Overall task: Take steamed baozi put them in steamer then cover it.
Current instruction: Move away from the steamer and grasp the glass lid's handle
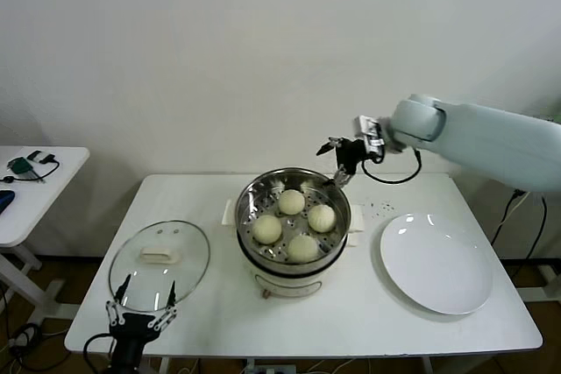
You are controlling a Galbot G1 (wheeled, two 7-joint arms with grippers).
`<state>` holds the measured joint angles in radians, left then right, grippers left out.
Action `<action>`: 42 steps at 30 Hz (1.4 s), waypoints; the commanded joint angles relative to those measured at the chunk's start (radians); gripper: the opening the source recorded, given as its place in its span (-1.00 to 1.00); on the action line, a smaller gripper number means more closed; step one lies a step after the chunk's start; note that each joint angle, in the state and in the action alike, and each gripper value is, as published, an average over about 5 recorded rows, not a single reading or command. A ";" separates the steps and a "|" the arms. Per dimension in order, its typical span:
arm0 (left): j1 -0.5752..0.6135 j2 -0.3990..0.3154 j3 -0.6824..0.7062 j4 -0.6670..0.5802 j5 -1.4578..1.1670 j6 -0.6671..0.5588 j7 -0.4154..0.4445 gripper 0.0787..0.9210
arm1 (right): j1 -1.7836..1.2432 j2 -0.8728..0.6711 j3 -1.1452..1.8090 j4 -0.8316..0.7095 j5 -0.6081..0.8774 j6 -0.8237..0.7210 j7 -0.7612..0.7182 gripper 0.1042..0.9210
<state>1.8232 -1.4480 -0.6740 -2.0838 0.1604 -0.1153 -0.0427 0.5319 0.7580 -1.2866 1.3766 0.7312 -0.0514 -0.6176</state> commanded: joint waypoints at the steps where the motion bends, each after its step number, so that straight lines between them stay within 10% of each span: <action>1: -0.056 -0.013 -0.012 0.012 0.049 0.009 -0.009 0.77 | -0.502 -0.207 0.582 0.115 -0.088 0.134 0.242 0.76; 15: -0.107 -0.020 -0.046 -0.008 0.254 0.087 -0.005 0.77 | -1.312 -0.088 1.412 0.246 -0.149 0.118 0.392 0.76; 22: -0.154 -0.015 -0.049 -0.018 0.843 0.225 -0.158 0.77 | -1.588 0.053 1.671 0.342 -0.160 0.071 0.430 0.76; 26: -0.148 0.008 -0.026 -0.007 1.108 0.251 -0.068 0.77 | -1.714 0.126 1.780 0.408 -0.188 -0.006 0.449 0.76; 42: -0.339 0.054 0.017 0.357 1.462 0.112 -0.030 0.77 | -1.866 0.260 1.920 0.430 -0.194 -0.023 0.392 0.76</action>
<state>1.6183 -1.4138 -0.6714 -1.9600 1.3058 0.0496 -0.0707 -1.1696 0.9391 0.4821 1.7718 0.5429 -0.0555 -0.2166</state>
